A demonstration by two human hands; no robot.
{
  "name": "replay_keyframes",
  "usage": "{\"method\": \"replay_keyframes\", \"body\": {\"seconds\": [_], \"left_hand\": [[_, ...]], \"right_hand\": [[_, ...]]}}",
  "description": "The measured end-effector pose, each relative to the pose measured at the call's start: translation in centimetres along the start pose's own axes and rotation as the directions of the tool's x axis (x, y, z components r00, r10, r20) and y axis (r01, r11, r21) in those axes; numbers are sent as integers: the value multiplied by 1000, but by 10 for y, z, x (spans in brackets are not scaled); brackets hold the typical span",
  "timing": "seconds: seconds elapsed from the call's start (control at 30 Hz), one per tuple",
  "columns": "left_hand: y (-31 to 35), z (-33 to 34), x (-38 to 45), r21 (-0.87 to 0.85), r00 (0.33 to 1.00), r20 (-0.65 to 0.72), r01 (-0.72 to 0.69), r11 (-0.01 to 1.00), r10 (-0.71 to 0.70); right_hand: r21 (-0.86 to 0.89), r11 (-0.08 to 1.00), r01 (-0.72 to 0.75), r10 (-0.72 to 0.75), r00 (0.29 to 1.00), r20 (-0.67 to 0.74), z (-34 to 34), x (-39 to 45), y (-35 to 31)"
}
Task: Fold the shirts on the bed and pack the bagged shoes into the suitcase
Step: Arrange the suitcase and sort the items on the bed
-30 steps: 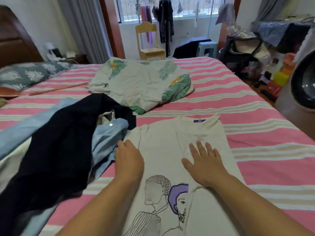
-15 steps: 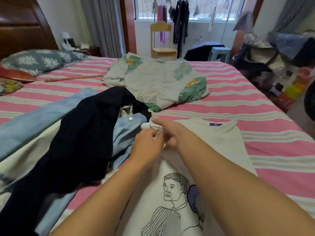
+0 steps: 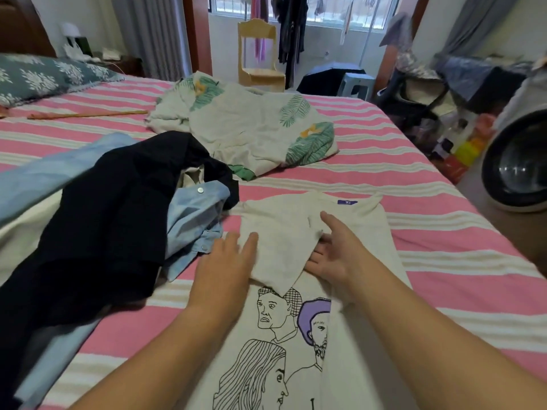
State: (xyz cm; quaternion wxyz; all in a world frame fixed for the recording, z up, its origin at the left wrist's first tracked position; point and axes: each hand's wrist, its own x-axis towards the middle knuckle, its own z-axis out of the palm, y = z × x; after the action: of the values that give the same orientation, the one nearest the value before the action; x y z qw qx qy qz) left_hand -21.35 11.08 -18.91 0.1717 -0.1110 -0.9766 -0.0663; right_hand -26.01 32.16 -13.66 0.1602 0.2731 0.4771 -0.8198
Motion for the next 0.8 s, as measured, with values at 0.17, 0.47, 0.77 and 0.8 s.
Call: {"method": "replay_keyframes", "body": {"seconds": [0.17, 0.47, 0.77, 0.8], "left_hand": [[28, -10, 3, 161, 878, -90, -453, 877, 470], [36, -46, 9, -431, 993, 98, 104, 896, -68], [177, -99, 49, -505, 914, 350, 2, 863, 203], [178, -96, 33, -435, 877, 446, 38, 900, 178]], "right_hand": [[-371, 923, 99, -135, 988, -74, 18, 15, -15], [-635, 743, 212, -213, 974, 76, 41, -2, -62], [-775, 507, 377, -499, 862, 93, -65, -75, -149], [-748, 559, 357, -500, 865, 40, -91, -79, -147]]}}
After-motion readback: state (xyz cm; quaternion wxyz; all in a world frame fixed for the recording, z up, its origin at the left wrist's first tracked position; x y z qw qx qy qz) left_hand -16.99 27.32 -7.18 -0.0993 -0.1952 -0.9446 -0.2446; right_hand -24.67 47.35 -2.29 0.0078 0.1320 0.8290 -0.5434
